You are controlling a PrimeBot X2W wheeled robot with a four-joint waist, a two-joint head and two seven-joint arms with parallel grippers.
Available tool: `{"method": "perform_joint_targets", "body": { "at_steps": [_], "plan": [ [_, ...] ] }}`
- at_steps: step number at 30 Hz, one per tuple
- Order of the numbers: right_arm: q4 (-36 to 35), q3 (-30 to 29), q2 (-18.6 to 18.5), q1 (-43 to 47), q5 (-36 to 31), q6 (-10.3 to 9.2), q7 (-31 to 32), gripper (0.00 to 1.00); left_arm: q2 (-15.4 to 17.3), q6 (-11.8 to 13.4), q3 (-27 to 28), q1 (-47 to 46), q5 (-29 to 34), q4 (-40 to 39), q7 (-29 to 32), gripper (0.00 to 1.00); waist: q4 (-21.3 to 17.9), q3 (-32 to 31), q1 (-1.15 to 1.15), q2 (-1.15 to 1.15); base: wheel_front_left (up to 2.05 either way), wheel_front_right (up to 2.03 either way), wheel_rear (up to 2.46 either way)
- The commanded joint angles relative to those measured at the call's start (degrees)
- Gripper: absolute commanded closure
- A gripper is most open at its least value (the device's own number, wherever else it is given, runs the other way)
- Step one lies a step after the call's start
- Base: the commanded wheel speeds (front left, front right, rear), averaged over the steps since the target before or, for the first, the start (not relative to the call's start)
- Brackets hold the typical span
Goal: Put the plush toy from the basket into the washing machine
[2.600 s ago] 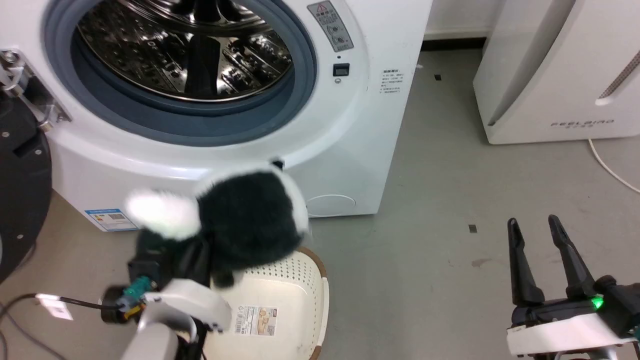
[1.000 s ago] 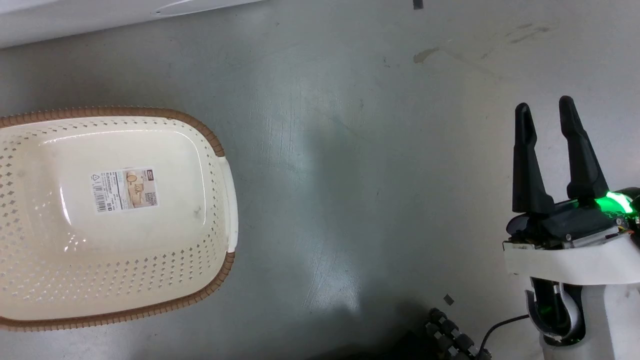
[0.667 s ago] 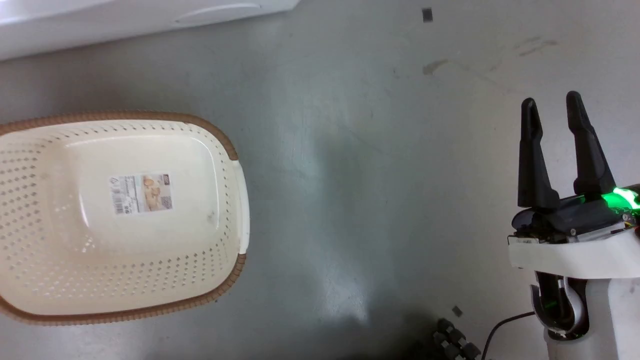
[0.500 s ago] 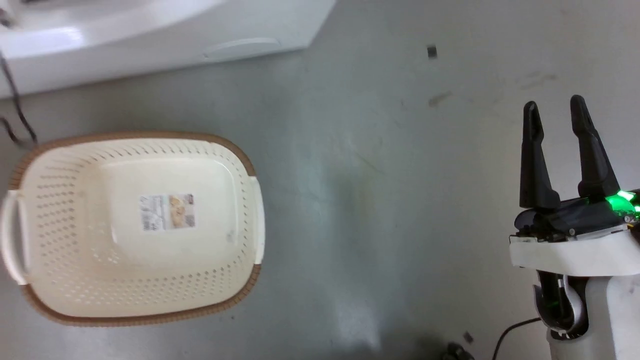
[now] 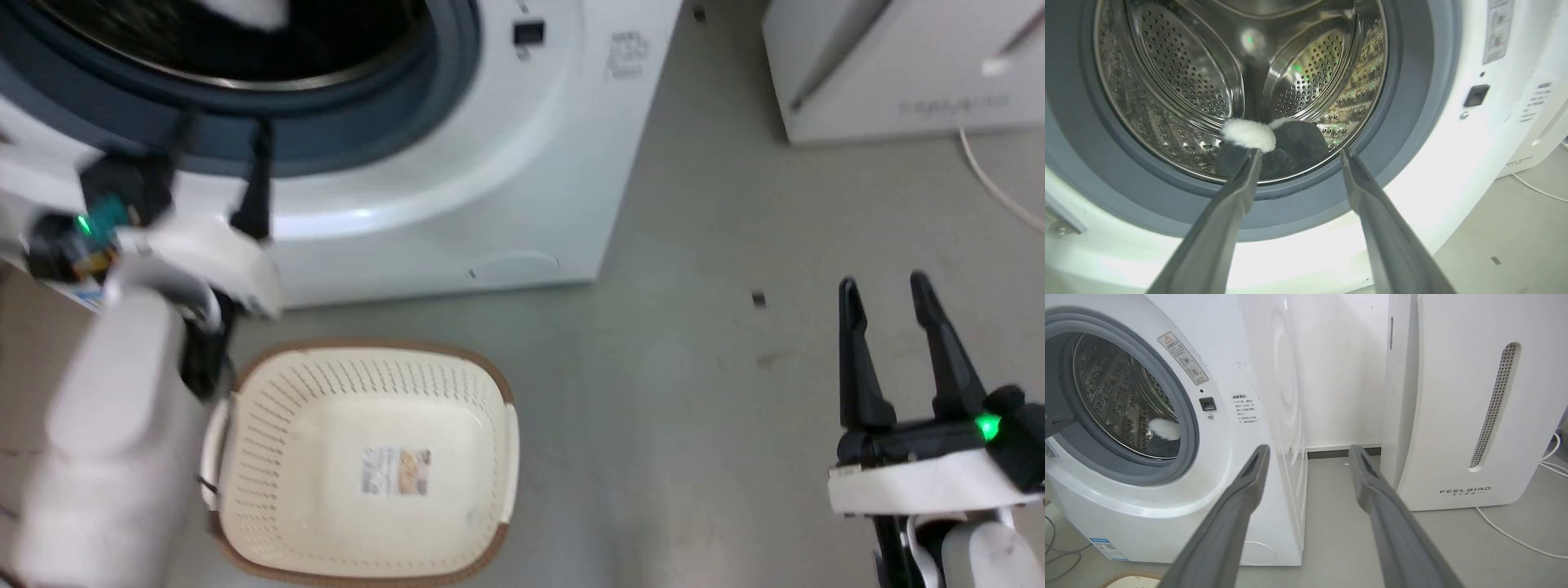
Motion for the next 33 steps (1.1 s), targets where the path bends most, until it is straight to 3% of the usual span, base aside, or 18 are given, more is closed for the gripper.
{"method": "perform_joint_targets", "body": {
  "at_steps": [1, 15, 22, 32, 33],
  "plan": [
    [0.26, -0.11, -0.03, 1.03, -0.5, -0.04, -0.25, 0.0, -0.56, 0.74, 0.5, 2.48, -0.36, -1.61, -0.29, 0.0, 3.76, -5.88, 0.01, 0.0, 0.0, 0.0, 0.0],
    [1.43, -0.28, -0.03, 9.18, -0.89, -0.04, -0.25, 0.0, -9.15, 7.66, 7.97, 36.9, 0.86, -28.66, -0.3, 0.0, 7.58, -14.77, 0.01, 0.0, 0.0, 0.0, 0.0],
    [2.04, -0.03, -0.03, 11.66, -0.1, -0.04, -0.25, 0.0, -10.83, 7.7, 8.79, 44.51, 3.66, -30.14, -0.3, 0.0, 8.48, -16.53, 0.01, 0.0, 0.0, 0.0, 0.0],
    [2.84, 0.67, -0.03, 13.01, -0.16, -0.04, -0.25, 0.0, -13.56, 7.18, 9.68, 48.2, 6.75, -29.95, -0.3, 0.0, 8.77, -17.7, 0.01, 0.0, 0.0, 0.0, 0.0],
    [2.76, 0.61, 0.0, 12.03, -0.21, 0.0, 0.01, 1.0, -13.63, 7.38, 9.53, 47.68, 6.56, -29.77, -0.04, 1.0, 8.76, -17.7, 0.01, 0.0, 0.0, 0.0, 0.0]
  ]
}}
